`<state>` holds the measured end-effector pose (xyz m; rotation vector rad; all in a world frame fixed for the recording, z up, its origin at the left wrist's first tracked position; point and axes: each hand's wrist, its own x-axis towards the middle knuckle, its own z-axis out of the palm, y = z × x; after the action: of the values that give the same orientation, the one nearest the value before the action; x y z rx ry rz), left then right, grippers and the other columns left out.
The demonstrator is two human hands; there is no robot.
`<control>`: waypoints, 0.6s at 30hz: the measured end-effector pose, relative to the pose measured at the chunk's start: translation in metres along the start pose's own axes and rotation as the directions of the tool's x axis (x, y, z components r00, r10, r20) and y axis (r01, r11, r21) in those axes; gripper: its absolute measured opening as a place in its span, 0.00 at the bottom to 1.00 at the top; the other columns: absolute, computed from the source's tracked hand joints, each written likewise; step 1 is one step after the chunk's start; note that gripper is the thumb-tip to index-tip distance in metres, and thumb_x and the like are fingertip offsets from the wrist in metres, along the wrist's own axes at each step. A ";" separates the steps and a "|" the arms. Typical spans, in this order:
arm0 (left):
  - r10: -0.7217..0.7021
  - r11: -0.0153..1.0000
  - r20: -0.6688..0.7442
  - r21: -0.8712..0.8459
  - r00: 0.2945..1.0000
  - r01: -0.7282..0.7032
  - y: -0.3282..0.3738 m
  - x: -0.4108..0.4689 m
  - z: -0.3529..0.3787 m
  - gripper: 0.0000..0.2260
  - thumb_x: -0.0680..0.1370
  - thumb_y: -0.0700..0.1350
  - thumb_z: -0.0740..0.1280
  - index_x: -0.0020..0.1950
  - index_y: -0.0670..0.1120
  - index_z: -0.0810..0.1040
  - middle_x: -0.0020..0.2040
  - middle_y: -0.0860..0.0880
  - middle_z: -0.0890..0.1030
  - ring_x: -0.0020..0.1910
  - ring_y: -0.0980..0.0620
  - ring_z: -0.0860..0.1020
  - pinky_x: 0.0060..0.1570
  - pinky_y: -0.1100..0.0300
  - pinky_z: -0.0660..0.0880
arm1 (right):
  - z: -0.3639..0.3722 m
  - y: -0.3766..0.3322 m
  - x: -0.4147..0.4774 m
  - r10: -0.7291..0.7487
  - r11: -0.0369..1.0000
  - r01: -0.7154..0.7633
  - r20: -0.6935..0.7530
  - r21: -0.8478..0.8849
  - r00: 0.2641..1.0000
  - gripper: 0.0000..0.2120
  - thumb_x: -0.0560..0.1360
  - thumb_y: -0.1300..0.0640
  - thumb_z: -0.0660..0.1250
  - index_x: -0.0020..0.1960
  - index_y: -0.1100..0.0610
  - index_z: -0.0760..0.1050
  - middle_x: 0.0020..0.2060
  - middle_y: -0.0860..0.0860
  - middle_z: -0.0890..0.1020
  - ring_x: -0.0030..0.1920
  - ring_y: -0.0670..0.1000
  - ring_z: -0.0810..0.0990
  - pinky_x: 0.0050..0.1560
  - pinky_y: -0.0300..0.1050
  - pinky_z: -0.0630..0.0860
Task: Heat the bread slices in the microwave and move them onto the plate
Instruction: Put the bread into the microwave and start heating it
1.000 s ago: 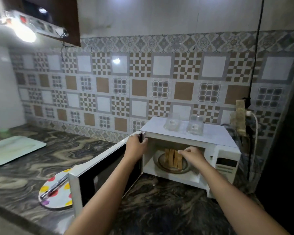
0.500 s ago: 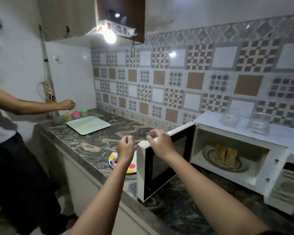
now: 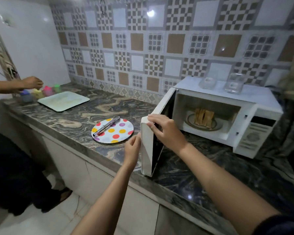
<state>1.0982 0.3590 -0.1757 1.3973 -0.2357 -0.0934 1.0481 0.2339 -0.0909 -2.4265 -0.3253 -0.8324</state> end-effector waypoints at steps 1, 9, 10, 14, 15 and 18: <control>0.028 1.000 -0.005 -0.006 1.000 -0.028 -0.003 -0.011 0.013 0.12 0.80 0.44 0.61 0.39 0.47 0.79 0.36 0.49 0.77 0.38 0.54 0.72 0.40 0.57 0.68 | -0.010 0.005 -0.010 0.015 1.000 -0.014 -0.044 0.022 0.999 0.12 0.76 0.56 0.65 0.54 0.62 0.80 0.55 0.55 0.82 0.59 0.50 0.78 0.64 0.38 0.70; 0.118 0.985 0.294 0.085 0.948 -0.149 -0.027 -0.047 0.129 0.08 0.76 0.44 0.68 0.51 0.43 0.83 0.43 0.48 0.84 0.42 0.56 0.80 0.41 0.66 0.76 | -0.102 0.063 -0.077 0.201 0.967 -0.238 -0.306 -0.088 0.931 0.09 0.72 0.57 0.70 0.50 0.61 0.81 0.51 0.50 0.82 0.54 0.41 0.77 0.58 0.30 0.72; 0.113 0.986 0.329 0.083 0.938 -0.148 -0.028 -0.046 0.144 0.06 0.76 0.44 0.68 0.49 0.44 0.83 0.43 0.50 0.84 0.42 0.57 0.80 0.41 0.66 0.75 | -0.112 0.071 -0.081 0.214 0.956 -0.263 -0.306 -0.127 0.927 0.11 0.72 0.57 0.71 0.52 0.61 0.81 0.52 0.51 0.83 0.54 0.44 0.78 0.58 0.32 0.72; 0.069 0.990 0.439 0.082 0.896 -0.116 -0.035 -0.036 0.199 0.05 0.75 0.44 0.69 0.47 0.44 0.82 0.40 0.51 0.83 0.37 0.62 0.77 0.38 0.69 0.73 | -0.141 0.104 -0.089 0.286 0.896 -0.376 -0.342 -0.236 0.895 0.16 0.69 0.59 0.73 0.57 0.61 0.79 0.54 0.56 0.82 0.57 0.52 0.78 0.61 0.39 0.71; 0.055 0.991 0.460 0.086 0.886 -0.107 -0.038 -0.031 0.212 0.04 0.75 0.44 0.69 0.46 0.45 0.82 0.40 0.51 0.83 0.38 0.61 0.78 0.39 0.66 0.74 | -0.147 0.113 -0.089 0.323 0.876 -0.418 -0.351 -0.241 0.879 0.18 0.69 0.59 0.73 0.58 0.61 0.79 0.56 0.56 0.81 0.59 0.52 0.77 0.62 0.39 0.70; 0.043 0.987 0.518 0.112 0.854 -0.118 -0.047 -0.014 0.251 0.05 0.75 0.45 0.69 0.45 0.45 0.82 0.37 0.50 0.82 0.36 0.59 0.77 0.39 0.61 0.74 | -0.162 0.143 -0.086 0.391 0.842 -0.491 -0.372 -0.226 0.842 0.22 0.67 0.60 0.75 0.60 0.61 0.77 0.58 0.57 0.80 0.61 0.52 0.76 0.63 0.33 0.65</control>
<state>1.0334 0.1123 -0.1844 1.4803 -0.7615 -0.3917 0.9566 0.0203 -0.0979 -2.4407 0.5226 -1.0867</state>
